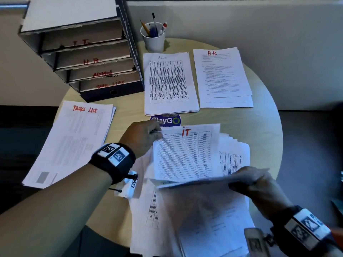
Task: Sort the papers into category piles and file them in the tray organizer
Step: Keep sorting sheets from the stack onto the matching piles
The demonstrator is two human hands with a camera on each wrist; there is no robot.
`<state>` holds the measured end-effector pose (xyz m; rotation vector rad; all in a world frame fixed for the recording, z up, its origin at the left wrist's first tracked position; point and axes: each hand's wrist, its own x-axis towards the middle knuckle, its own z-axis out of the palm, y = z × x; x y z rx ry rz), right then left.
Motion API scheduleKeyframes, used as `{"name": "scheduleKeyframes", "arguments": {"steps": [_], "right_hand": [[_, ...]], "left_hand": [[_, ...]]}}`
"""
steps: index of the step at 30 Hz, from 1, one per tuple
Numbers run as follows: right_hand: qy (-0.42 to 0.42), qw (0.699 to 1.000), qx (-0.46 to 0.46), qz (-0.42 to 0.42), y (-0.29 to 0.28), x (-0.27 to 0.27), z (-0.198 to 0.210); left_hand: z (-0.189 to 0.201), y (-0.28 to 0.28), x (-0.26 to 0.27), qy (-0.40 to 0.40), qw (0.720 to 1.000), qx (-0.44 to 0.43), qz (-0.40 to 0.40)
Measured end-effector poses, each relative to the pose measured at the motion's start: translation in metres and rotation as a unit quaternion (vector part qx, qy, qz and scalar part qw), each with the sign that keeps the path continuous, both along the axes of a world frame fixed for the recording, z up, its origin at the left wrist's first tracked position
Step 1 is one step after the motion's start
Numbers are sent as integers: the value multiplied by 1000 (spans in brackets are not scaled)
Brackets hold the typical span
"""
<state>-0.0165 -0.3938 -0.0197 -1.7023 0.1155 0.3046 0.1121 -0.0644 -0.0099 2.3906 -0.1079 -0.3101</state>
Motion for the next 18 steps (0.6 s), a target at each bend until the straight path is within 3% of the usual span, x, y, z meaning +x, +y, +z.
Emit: {"name": "scheduleKeyframes", "arguments": {"steps": [4,8,10,14,18], "right_hand": [[39,995,14,-88,10,16,-11],[80,994,-5,-74,19,27,-18],[49,998,-1,-47,21,28,-18],[-55,997,-43,41,16,21,-22],[-74,994,-83,-15,10,23,-30]], "left_hand": [[-6,17,2,25,998,58,4],[-21,18,7,15,973,208,-97],[-30,23,8,-4,969,219,-116],[-30,25,-6,-86,982,93,-141],[2,9,-46,51,985,-100,-130]]}}
